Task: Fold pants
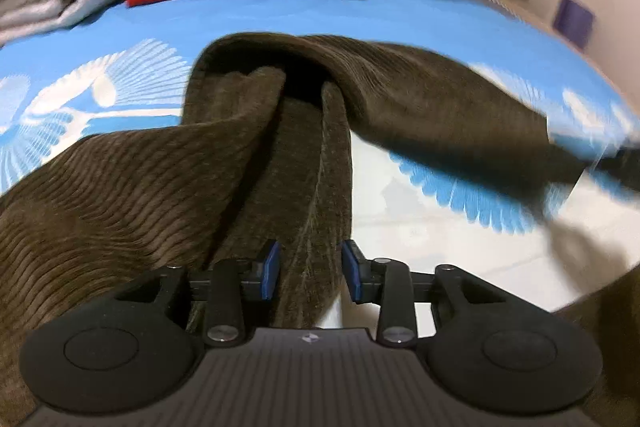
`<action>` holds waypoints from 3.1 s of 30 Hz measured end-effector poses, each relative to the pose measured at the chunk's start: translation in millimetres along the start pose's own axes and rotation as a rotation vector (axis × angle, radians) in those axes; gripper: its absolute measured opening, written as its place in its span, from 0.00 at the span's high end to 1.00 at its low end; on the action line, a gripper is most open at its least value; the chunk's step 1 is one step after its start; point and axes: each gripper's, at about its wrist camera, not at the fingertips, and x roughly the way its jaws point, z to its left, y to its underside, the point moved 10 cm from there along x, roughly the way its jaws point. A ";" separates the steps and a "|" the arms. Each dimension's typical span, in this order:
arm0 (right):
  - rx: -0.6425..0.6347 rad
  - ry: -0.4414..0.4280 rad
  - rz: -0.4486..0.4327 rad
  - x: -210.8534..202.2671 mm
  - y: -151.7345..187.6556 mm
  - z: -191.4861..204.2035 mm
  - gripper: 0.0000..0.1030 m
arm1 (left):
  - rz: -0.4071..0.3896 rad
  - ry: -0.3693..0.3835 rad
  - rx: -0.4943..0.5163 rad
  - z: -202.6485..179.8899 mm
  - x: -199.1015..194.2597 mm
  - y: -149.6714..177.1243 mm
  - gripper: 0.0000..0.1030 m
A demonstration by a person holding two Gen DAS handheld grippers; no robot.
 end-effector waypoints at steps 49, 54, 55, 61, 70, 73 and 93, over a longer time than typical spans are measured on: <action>0.617 0.932 -0.238 -206.7 -22.9 -328.7 0.81 | 0.066 0.407 0.473 -66.1 -43.0 49.9 0.87; 0.347 1.168 -0.394 -227.7 -69.1 -294.4 0.60 | 0.085 0.423 0.470 -65.9 -39.0 51.0 0.86; 0.317 1.152 -0.429 -224.8 -78.9 -286.4 0.60 | 0.086 0.423 0.473 -66.3 -38.6 52.0 0.86; 0.295 0.681 -0.304 -113.5 -120.6 -255.4 0.58 | 0.087 0.425 0.488 -68.9 -36.3 55.4 0.86; 0.333 0.848 -0.151 -37.5 -131.1 -270.3 0.84 | 0.080 0.433 0.495 -68.2 -36.0 55.6 0.86; 0.303 0.858 -0.206 -34.6 -146.5 -273.7 0.97 | 0.072 0.437 0.499 -68.2 -38.3 57.5 0.86; 0.210 0.804 -0.079 -150.2 -61.6 -310.3 0.93 | -0.143 0.369 -0.023 1.0 -104.3 0.0 0.80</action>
